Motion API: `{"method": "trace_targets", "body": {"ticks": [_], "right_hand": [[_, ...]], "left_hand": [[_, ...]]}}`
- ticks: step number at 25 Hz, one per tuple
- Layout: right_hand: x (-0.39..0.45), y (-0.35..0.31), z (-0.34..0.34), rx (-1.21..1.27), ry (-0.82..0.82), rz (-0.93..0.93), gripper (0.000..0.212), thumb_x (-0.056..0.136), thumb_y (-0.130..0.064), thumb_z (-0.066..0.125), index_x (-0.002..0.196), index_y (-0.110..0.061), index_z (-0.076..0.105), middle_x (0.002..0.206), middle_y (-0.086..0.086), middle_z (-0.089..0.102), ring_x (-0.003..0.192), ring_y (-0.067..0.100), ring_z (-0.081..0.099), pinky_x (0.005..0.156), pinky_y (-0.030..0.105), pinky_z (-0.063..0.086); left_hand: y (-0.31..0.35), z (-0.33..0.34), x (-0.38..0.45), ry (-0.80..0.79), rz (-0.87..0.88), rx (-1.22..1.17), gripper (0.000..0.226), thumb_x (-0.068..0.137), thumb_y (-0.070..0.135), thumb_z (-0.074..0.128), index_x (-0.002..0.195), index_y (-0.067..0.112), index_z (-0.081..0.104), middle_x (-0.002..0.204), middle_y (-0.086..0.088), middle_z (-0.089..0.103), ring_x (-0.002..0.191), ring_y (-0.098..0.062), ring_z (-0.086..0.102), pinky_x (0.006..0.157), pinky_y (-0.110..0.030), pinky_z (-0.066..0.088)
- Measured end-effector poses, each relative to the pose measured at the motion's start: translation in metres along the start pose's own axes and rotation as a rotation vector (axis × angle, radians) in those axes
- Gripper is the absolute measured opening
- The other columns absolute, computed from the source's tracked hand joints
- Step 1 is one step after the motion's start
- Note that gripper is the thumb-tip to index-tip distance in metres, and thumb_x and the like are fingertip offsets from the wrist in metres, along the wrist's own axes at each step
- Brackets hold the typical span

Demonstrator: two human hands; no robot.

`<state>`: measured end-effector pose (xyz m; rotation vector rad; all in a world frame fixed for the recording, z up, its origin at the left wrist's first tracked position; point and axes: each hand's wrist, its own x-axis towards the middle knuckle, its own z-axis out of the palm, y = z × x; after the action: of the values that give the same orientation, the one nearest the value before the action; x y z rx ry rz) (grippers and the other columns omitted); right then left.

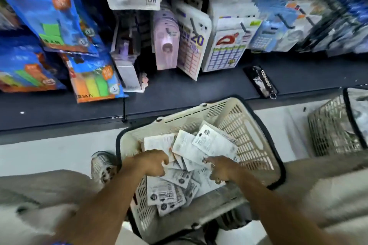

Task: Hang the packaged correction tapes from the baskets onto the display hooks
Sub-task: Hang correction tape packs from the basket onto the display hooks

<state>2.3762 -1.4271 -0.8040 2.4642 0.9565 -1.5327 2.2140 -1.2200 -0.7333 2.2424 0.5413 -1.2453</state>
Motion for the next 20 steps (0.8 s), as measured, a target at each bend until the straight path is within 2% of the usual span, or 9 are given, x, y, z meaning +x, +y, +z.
{"method": "trace_targets", "body": {"ticks": [2,4,6,9,11,14,16,18,20], "right_hand": [[0.015,0.002,-0.009,0.046,0.384,0.021,0.063,0.089,-0.015,0.063,0.148,-0.02,0.041,0.134,0.006,0.058,0.11,0.026,0.063,0.089,0.035,0.055],[0.03,0.005,-0.028,0.099,0.556,0.081,0.051,0.087,-0.014,0.063,0.136,-0.016,0.047,0.122,0.008,0.063,0.106,0.027,0.063,0.093,0.04,0.053],[0.045,0.01,-0.037,0.116,0.489,0.148,0.052,0.085,-0.021,0.069,0.133,-0.016,0.05,0.124,0.008,0.062,0.114,0.027,0.059,0.1,0.038,0.048],[0.062,0.014,-0.026,0.186,0.333,0.094,0.085,0.077,-0.031,0.08,0.148,-0.021,0.035,0.148,0.008,0.045,0.139,0.03,0.04,0.115,0.042,0.034],[0.072,0.016,-0.023,0.195,0.283,0.045,0.096,0.073,-0.039,0.086,0.151,-0.02,0.033,0.152,0.006,0.044,0.144,0.029,0.038,0.118,0.046,0.031],[0.08,0.014,-0.03,0.25,0.275,-0.069,0.086,0.071,-0.038,0.088,0.145,-0.026,0.046,0.145,-0.001,0.053,0.141,0.026,0.042,0.118,0.046,0.031],[0.077,0.0,-0.03,0.095,0.27,-0.219,0.083,0.073,-0.039,0.086,0.147,-0.031,0.047,0.15,-0.005,0.049,0.142,0.023,0.039,0.115,0.041,0.026],[0.074,-0.018,-0.016,-0.016,0.243,-0.382,0.08,0.074,-0.037,0.085,0.146,-0.03,0.05,0.148,-0.004,0.051,0.135,0.019,0.044,0.11,0.039,0.031],[0.074,-0.035,0.0,0.099,0.218,-0.404,0.078,0.072,-0.033,0.088,0.142,-0.028,0.052,0.139,-0.002,0.056,0.125,0.019,0.053,0.102,0.034,0.041]], "left_hand": [[-0.008,0.01,0.014,-0.034,-0.031,-0.042,0.049,0.096,0.032,0.062,0.143,0.027,0.051,0.145,-0.004,0.054,0.125,-0.024,0.055,0.102,-0.035,0.048],[-0.009,0.005,0.022,0.068,-0.022,-0.133,0.046,0.097,0.031,0.061,0.142,0.028,0.053,0.139,-0.004,0.058,0.121,-0.023,0.058,0.1,-0.034,0.048],[-0.004,-0.001,0.029,0.166,-0.013,-0.218,0.04,0.097,0.028,0.06,0.137,0.03,0.057,0.132,-0.001,0.064,0.115,-0.021,0.061,0.098,-0.033,0.05],[0.001,0.002,0.039,0.172,-0.003,-0.306,0.033,0.098,0.025,0.058,0.131,0.03,0.061,0.125,0.0,0.068,0.107,-0.019,0.065,0.092,-0.031,0.052],[-0.002,0.008,0.043,0.163,-0.013,-0.328,0.031,0.099,0.025,0.059,0.13,0.029,0.061,0.121,0.001,0.069,0.1,-0.017,0.067,0.09,-0.031,0.054],[-0.009,0.02,0.046,0.144,-0.063,-0.314,0.034,0.098,0.027,0.059,0.132,0.029,0.059,0.122,0.002,0.069,0.101,-0.016,0.067,0.094,-0.036,0.054],[-0.011,0.023,0.048,0.131,-0.083,-0.291,0.038,0.097,0.028,0.06,0.135,0.031,0.056,0.122,0.002,0.069,0.105,-0.019,0.066,0.095,-0.038,0.054],[-0.01,0.023,0.05,0.153,-0.086,-0.321,0.041,0.097,0.028,0.06,0.137,0.03,0.054,0.122,0.0,0.07,0.105,-0.02,0.066,0.094,-0.039,0.054],[-0.009,0.022,0.052,0.217,-0.1,-0.387,0.04,0.096,0.028,0.059,0.136,0.027,0.054,0.119,-0.002,0.072,0.098,-0.021,0.067,0.087,-0.036,0.055]]}}
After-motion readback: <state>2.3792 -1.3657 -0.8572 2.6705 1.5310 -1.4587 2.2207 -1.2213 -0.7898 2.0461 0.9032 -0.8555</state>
